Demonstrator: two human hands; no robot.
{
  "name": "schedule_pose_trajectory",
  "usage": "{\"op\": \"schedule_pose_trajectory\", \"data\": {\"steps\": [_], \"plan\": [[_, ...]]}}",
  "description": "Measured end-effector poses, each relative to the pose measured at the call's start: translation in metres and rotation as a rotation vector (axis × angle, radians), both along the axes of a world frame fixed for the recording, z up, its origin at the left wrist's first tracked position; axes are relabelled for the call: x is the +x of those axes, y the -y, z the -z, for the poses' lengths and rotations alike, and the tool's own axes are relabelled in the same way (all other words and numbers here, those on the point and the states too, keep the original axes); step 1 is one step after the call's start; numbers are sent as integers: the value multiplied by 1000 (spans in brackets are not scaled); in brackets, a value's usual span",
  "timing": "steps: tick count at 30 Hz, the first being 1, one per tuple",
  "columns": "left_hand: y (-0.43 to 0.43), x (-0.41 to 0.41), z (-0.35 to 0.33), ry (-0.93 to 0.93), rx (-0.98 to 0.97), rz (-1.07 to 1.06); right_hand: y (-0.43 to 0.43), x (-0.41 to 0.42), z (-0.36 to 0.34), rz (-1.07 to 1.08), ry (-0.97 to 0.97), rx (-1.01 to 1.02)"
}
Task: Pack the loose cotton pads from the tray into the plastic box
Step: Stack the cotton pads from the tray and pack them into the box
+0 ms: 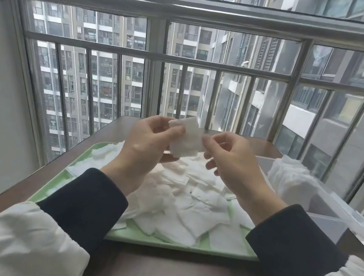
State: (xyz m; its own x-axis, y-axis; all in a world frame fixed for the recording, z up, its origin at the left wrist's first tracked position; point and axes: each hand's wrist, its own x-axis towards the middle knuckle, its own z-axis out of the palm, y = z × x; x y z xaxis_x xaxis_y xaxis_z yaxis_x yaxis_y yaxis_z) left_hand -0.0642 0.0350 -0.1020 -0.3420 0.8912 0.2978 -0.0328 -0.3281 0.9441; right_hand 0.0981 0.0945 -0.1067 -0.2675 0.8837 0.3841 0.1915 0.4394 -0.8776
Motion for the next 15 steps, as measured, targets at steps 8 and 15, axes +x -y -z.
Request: {"op": "schedule_pose_trajectory", "data": {"steps": [8,15], "plan": [[-3,-19,-4,400,-112,-126,2,0,13,-132,622,327],[-5,-19,-2,328,-140,-142,3,-1,14,-118,744,380]]}}
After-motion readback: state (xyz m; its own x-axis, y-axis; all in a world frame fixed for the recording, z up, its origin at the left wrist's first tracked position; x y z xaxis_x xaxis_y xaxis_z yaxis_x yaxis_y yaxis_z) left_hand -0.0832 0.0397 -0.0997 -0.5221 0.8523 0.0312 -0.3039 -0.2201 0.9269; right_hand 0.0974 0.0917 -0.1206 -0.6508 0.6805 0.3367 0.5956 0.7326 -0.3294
